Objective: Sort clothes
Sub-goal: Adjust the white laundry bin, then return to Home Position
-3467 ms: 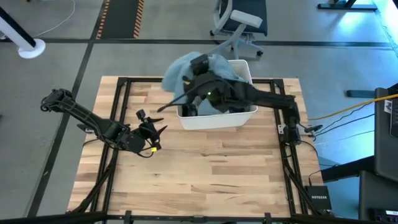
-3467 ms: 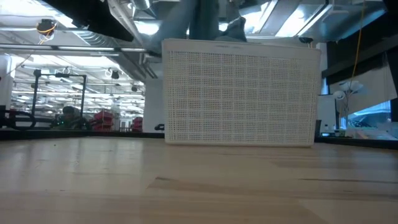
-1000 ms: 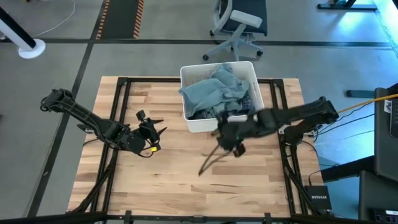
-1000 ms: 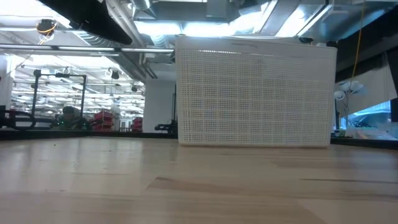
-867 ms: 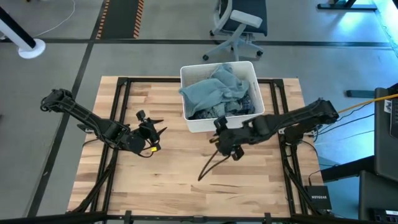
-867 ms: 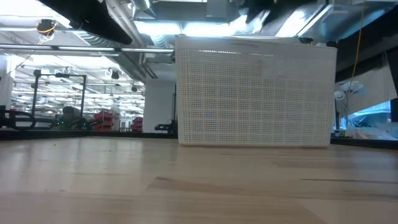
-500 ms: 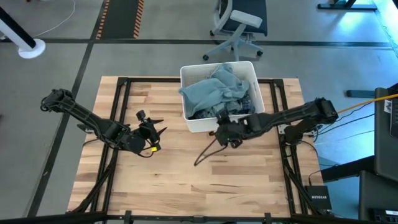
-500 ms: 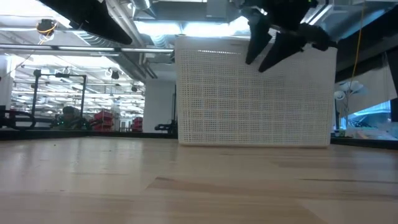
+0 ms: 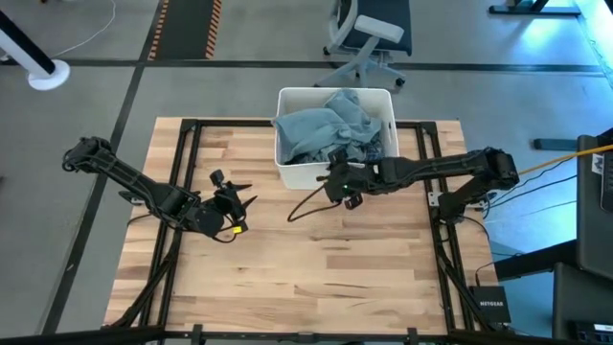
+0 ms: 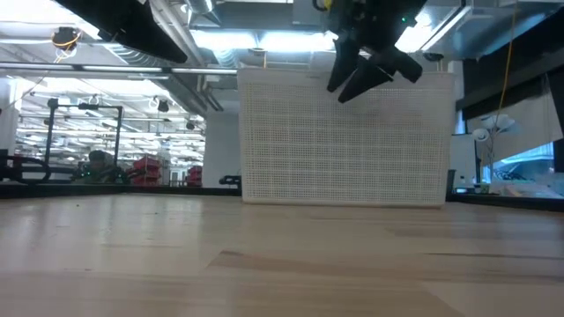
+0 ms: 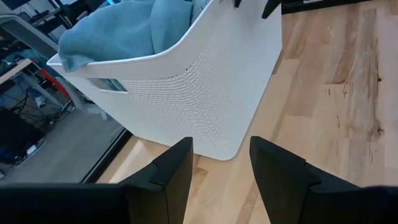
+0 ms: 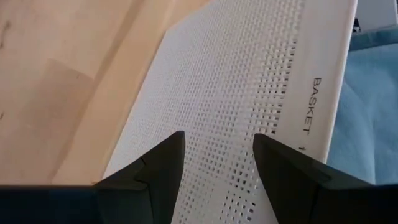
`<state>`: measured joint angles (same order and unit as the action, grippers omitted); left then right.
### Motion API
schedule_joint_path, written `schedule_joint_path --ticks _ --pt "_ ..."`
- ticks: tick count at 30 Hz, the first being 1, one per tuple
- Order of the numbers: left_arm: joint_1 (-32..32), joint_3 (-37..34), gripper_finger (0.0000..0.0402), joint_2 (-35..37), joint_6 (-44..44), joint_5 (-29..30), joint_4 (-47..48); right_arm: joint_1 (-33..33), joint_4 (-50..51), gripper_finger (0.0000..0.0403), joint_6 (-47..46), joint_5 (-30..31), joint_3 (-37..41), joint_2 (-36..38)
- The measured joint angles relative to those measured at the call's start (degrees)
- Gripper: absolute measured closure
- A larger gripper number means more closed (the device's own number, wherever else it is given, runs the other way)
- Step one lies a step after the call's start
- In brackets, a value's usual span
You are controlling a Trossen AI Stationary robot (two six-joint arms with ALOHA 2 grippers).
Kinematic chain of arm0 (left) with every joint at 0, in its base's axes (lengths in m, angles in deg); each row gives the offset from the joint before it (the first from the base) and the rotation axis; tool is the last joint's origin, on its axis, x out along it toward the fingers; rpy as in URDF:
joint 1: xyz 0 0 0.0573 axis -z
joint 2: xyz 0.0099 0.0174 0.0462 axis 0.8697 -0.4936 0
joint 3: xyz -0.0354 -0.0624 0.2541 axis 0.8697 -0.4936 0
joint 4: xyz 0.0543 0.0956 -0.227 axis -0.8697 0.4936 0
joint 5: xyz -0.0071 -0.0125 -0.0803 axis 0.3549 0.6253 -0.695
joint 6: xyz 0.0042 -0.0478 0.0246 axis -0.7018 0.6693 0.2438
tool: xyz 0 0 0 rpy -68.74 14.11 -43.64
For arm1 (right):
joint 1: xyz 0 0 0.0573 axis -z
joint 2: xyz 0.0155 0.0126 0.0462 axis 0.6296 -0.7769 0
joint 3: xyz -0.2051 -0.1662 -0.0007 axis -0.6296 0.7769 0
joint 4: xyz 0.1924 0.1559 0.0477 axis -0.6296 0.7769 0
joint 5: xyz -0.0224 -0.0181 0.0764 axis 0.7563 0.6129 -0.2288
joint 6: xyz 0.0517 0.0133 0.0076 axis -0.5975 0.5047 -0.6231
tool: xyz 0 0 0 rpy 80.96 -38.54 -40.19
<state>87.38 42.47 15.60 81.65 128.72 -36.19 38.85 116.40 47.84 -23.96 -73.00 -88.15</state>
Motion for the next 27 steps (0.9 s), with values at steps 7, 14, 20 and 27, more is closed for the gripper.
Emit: schedule_joint_path --ticks 7,14,20,27 --pt "0.12 0.0 0.0247 0.0 -0.07 0.0 0.01 -4.83 3.4 0.0191 -2.97 -4.37 -3.12 0.78" --pt "0.58 0.0 0.0247 0.0 -2.7 -0.06 -2.99 -14.8 10.27 0.0191 -8.12 -1.05 -8.19 3.27" --pt "2.85 0.04 0.0247 0.0 -5.99 -0.04 -6.25 -18.76 10.65 0.0192 -12.4 -0.81 -6.31 10.33" --pt "3.78 0.04 0.0282 0.0 -7.15 -0.04 -6.02 -18.9 4.0 0.023 -15.46 -2.16 4.3 20.91"
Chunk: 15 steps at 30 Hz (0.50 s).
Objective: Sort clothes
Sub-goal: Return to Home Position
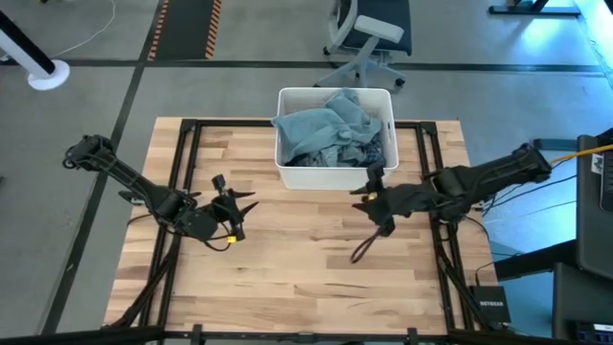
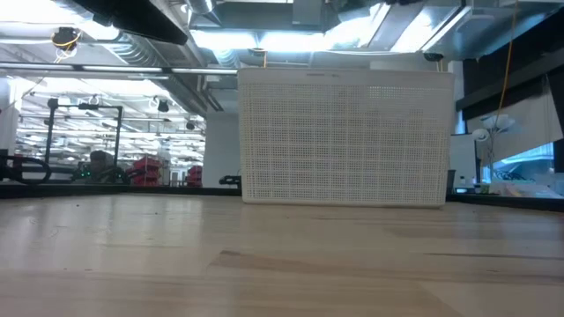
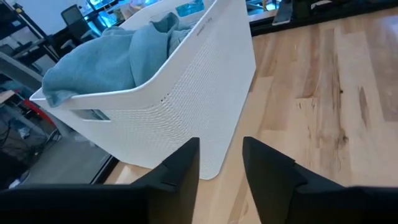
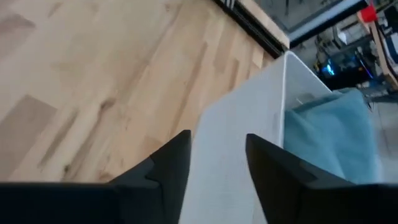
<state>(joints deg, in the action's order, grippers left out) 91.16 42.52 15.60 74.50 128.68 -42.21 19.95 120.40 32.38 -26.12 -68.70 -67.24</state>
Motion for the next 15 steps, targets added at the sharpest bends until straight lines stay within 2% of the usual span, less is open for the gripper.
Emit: schedule_joint_path --ticks 9,15 --pt "-0.09 -0.18 0.0344 0.02 -0.15 -0.68 0.08 -0.01 -16.47 0.0328 -3.33 -6.25 21.43 15.45" --pt "-0.12 -3.92 0.0367 1.96 -4.55 -3.94 -6.3 -0.02 -22.16 0.0383 -5.43 -6.85 32.52 26.21"
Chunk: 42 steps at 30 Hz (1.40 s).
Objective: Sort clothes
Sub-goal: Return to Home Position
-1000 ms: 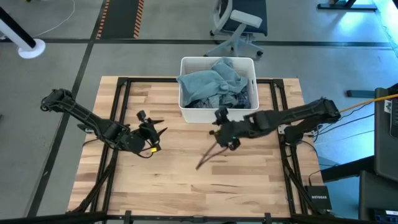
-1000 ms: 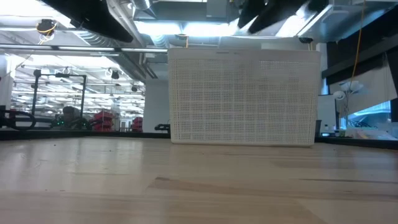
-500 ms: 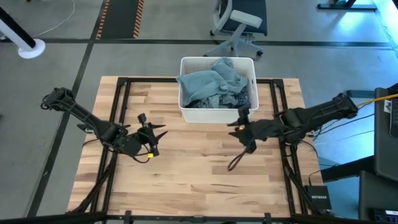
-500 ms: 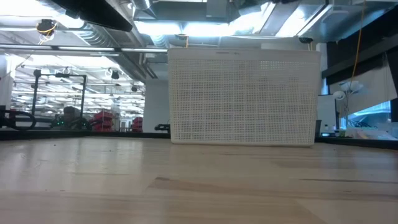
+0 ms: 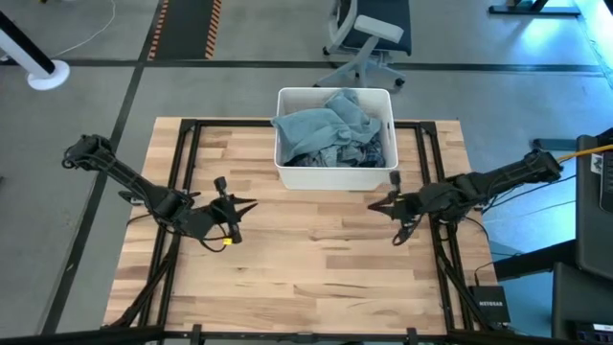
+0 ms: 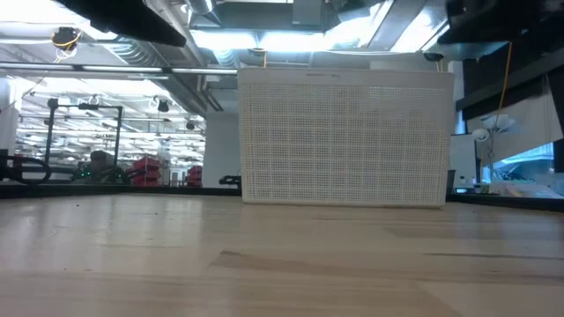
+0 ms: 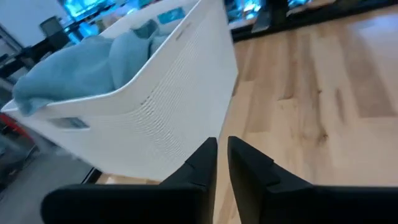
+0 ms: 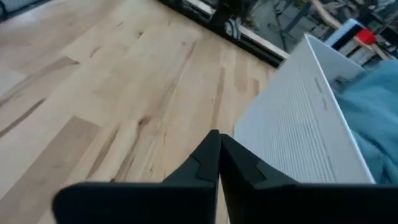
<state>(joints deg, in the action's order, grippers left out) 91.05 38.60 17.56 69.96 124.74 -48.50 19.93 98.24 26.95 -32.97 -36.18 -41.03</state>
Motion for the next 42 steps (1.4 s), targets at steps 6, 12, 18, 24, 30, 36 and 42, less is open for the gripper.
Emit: schedule_joint_path --ticks 6,12,18,24,30,36,42 --pt "-0.04 -5.38 0.0387 7.13 -5.02 -9.3 -8.96 0.0 -2.94 0.0387 -0.83 1.61 7.38 9.59" --pt "-0.02 -10.78 0.04 14.47 -7.54 -16.08 -14.67 0.0 -10.84 0.0376 0.31 -4.13 12.12 14.88" --pt "-0.04 -14.77 0.04 19.84 -8.1 -18.86 -17.33 0.0 -15.39 0.0396 1.89 -7.85 16.91 17.35" --pt "-0.02 -16.07 0.0399 22.94 -8.98 -21.17 -17.78 0.0 -21.87 0.039 3.92 -9.36 21.65 18.25" --pt "-0.04 -18.39 0.0398 24.17 -10.87 -21.2 -21.58 0.41 -26.09 0.0388 5.78 -9.23 25.17 18.18" --pt "-0.08 -18.59 0.0398 25.16 -11.13 -21.2 -22.02 5.31 -28.64 0.0387 7.07 -10.52 26.96 18.21" --pt "-0.08 -18.59 0.0398 25.25 -11.12 -21.2 -21.6 12.28 -29.55 0.0387 6.97 -16.57 28.41 18.19"
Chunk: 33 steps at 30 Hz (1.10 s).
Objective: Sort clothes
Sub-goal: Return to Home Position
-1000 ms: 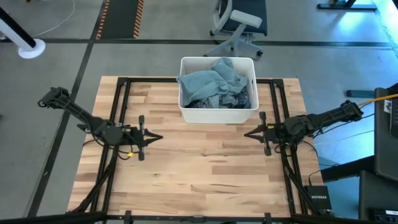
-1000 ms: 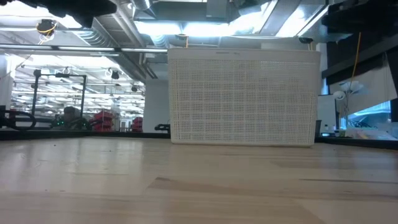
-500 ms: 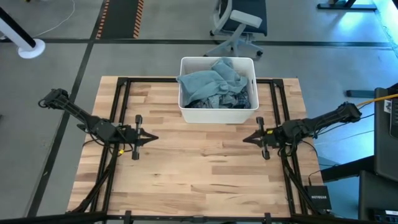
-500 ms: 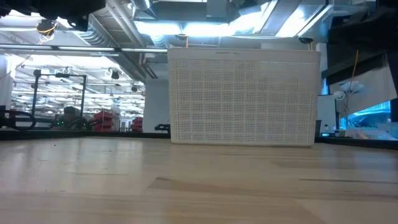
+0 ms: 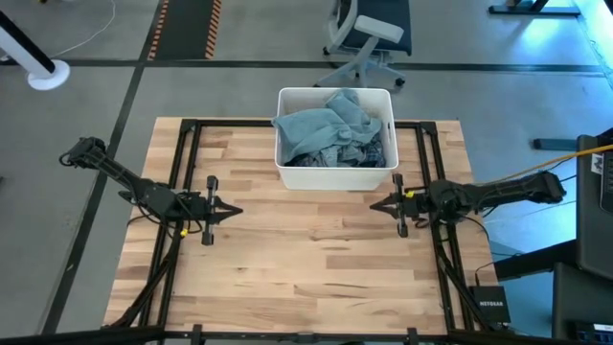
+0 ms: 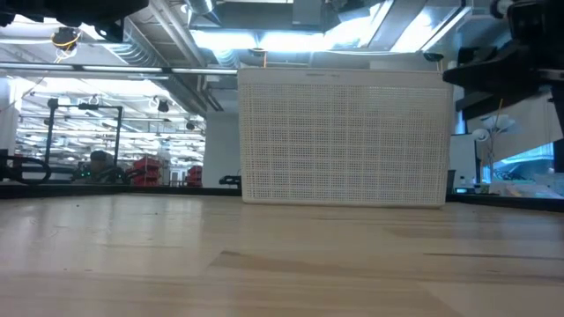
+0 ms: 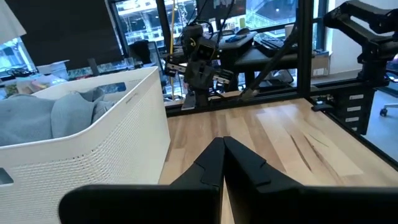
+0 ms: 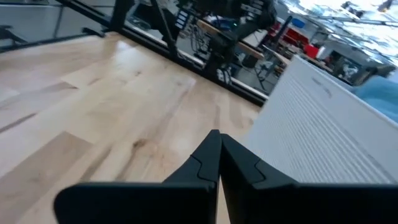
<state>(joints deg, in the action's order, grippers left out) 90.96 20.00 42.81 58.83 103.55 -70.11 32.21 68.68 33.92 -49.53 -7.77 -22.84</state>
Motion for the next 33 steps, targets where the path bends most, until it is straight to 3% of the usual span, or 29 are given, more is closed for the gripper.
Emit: schedule_joint_path --ticks 11,17,27,33 --pt "0.0 0.0 0.0398 1.09 -0.1 0.04 0.11 5.38 1.37 0.0387 0.65 -0.26 0.02 2.55" --pt "0.0 0.0 0.0398 1.42 0.24 0.04 0.2 5.38 3.44 0.0387 1.51 -0.25 0.02 8.6" --pt "0.0 0.0 0.0398 1.42 0.26 0.04 0.15 5.36 15.55 0.0387 1.09 -0.25 0.0 22.5" --pt "0.0 0.0 0.0398 1.39 0.44 0.04 0.27 5.36 14.55 0.0387 -0.07 -0.18 1.36 22.6"
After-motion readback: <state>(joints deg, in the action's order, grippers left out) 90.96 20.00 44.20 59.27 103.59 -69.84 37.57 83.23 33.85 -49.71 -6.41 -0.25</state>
